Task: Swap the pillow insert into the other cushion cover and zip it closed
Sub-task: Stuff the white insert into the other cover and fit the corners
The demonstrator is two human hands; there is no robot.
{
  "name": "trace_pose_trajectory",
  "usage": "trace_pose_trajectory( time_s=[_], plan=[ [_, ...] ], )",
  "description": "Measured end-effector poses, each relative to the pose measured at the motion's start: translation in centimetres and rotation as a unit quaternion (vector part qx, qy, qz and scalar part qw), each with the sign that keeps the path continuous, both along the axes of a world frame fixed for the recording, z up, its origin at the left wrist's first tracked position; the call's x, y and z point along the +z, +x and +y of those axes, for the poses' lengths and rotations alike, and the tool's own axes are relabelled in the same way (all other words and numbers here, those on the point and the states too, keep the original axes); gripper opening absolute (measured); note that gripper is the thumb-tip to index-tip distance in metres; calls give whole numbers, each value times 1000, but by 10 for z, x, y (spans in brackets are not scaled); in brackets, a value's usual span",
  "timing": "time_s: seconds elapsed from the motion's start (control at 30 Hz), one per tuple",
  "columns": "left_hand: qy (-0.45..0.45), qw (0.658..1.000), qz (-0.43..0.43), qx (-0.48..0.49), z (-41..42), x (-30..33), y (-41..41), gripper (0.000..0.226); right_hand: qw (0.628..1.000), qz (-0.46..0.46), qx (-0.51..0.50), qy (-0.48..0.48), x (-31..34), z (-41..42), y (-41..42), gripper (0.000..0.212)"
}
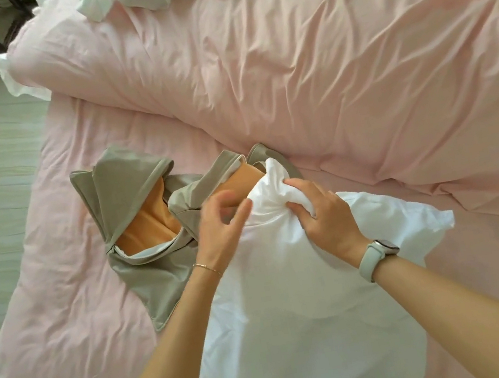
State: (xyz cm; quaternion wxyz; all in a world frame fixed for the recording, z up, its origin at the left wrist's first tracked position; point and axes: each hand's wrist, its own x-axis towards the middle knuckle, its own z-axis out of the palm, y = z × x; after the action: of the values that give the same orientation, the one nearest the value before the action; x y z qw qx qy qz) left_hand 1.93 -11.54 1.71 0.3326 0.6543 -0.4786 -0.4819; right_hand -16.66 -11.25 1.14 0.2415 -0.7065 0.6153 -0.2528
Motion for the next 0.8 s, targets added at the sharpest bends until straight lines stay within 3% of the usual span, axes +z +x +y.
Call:
trace_pose_trajectory(
  time_s=[0.07,0.13,0.23,0.33,0.43,0.5,0.7,0.8],
  plan=[
    [-101,981,-154,69,-14,-10,8,40,1000,-13,6,-6,1,0,3,46],
    [-97,954,-267,98,-27,-23,12,39,999,-25,20,-10,3,2,6,47],
    [-39,947,-308,77,-46,-34,12,33,1000,-26,12,9,5,6,6,51],
    [-39,965,-248,79,-61,-25,20,21,1000,-9,26,-5,5,5,7,50],
    [-20,997,-78,-7,-50,-6,27,19,989,27,126,-77,3,-5,14,38],
    [-3,998,-8,-56,-38,8,31,21,972,57,197,-113,1,-11,23,33],
    [-52,998,-21,-19,-32,32,39,18,972,72,198,-107,-1,1,50,40],
    [-70,993,15,98,-43,42,42,24,969,109,183,-127,-5,18,36,39]
  ],
)
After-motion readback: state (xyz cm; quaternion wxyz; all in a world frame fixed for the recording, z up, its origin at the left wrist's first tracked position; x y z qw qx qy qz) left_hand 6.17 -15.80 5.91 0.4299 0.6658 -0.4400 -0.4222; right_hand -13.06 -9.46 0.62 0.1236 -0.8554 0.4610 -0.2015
